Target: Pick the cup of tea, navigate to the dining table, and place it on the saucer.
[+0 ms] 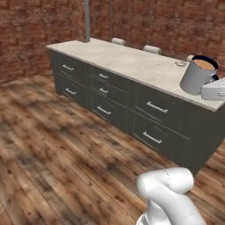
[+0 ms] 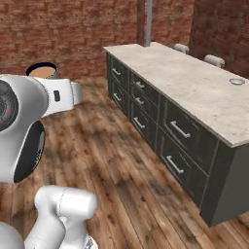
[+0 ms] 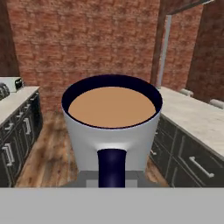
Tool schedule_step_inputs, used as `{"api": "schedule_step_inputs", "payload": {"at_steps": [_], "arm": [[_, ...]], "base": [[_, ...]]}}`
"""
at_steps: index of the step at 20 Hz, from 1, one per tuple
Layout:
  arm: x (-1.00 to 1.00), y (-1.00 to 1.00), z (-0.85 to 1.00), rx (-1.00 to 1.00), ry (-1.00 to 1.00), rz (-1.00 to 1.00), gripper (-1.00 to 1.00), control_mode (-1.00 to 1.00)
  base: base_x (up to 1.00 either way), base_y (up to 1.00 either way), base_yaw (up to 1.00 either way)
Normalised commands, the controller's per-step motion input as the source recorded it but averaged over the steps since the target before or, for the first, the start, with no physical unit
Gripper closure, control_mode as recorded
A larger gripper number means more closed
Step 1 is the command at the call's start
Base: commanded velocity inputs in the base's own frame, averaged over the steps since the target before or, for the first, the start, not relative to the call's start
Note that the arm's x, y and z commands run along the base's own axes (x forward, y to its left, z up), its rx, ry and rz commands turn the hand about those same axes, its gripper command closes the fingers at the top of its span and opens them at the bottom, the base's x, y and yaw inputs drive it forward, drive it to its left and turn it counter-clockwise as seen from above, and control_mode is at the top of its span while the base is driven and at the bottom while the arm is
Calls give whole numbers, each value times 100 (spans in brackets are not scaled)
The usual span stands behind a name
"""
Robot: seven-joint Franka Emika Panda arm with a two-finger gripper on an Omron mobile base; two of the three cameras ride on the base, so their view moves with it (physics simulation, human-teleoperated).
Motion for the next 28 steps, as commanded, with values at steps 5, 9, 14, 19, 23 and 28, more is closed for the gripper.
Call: {"api": "schedule_step_inputs", "payload": {"at_steps": [5, 9, 14, 19, 23, 28], "arm": [[0, 0, 0, 0, 0, 0, 100, 100], [0, 0, 0, 0, 0, 0, 100, 100], [0, 0, 0, 0, 0, 0, 100, 100], [0, 0, 0, 0, 0, 0, 100, 100], [0, 0, 0, 0, 0, 0, 100, 100], [0, 0, 0, 0, 0, 0, 100, 100]], "base": [[28, -8, -74], [39, -14, -55], [76, -82, -41], [96, -100, -30], [93, -100, -30], [100, -100, -15]]}}
